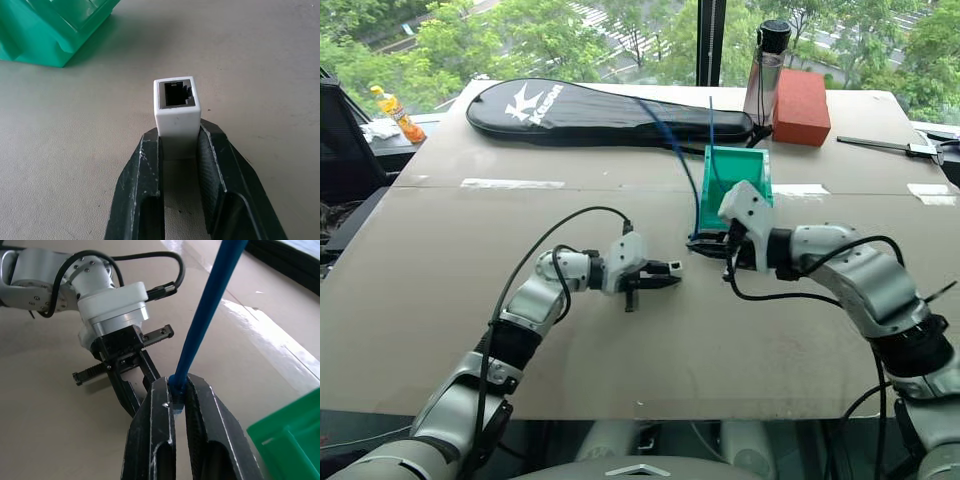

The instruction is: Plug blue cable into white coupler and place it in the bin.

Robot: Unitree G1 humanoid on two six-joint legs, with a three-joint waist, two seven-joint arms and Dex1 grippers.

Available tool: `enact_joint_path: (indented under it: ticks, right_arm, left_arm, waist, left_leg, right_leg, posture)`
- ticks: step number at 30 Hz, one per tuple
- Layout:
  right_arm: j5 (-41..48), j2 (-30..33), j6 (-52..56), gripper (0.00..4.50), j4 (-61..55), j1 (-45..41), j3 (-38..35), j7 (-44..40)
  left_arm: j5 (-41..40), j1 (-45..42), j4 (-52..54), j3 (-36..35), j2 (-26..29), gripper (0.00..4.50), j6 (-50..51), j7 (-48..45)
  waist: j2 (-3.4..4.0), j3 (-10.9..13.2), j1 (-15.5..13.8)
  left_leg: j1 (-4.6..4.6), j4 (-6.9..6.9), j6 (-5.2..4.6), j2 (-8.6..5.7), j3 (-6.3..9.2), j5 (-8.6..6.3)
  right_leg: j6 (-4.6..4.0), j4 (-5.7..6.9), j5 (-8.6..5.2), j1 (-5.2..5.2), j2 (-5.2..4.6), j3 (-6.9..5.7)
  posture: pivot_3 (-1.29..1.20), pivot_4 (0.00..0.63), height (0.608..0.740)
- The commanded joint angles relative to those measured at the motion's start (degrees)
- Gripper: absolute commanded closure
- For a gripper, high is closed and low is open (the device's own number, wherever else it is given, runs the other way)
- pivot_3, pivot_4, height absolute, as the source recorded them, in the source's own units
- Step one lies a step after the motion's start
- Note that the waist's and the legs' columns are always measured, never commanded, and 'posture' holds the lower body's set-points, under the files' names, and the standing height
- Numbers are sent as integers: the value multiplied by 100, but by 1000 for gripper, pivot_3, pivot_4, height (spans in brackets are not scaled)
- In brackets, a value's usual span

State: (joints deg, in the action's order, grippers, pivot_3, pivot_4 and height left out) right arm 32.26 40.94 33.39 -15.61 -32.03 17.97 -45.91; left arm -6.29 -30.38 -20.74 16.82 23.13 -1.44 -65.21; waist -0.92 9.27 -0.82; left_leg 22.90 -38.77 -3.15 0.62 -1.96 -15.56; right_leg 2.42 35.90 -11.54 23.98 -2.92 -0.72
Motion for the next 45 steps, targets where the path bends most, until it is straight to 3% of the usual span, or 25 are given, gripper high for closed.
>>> enact_joint_path:
  ticks: [1, 15, 26, 39, 45]
  right_arm:
    - [-545, -254, -419, 4500, 391, -340, 251, -492]
    - [-1790, -767, -1109, 4500, 1441, -562, 647, -1425]
    - [-2211, -702, -1544, 4500, 2054, -731, 773, -2287]
    - [-2725, -1177, -1806, 4500, 3175, -1443, 1104, -2988]
    - [-3029, -1259, -1957, 4500, 3348, -1232, 1367, -3152]
  left_arm:
    - [113, 10, -44, 46, 23, 4194, -139, -32]
    - [82, 92, 67, -1, 54, 4194, -137, -49]
    - [89, 42, -27, -1, 2, 4194, -160, -49]
    - [111, 106, 3, 4, -59, 4194, -214, 51]
    - [114, 120, -11, -8, -90, 4194, -224, 89]
  waist:
    - [0, 0, 2]
    - [1, -1, 11]
    - [2, -2, 12]
    - [3, -4, 16]
    - [5, -15, 15]
  left_leg:
    - [0, 0, 0, 0, 0, 0]
    - [-4, -4, 0, -1, 0, 0]
    - [-12, -4, 0, -1, -1, 0]
    - [-16, -9, 1, -1, -1, 0]
    - [-19, -10, 1, -1, -1, 0]
  right_leg:
    - [0, -1, 0, 0, -1, 0]
    - [0, 5, 1, -1, -2, -3]
    - [0, 7, 1, -7, -2, -3]
    - [-1, 13, 2, -10, -3, -3]
    - [-1, 17, 2, -10, -6, -3]
  posture:
    - [0, 150, 740]
    - [0, 150, 740]
    - [0, 150, 740]
    - [0, 150, 740]
    - [0, 150, 740]
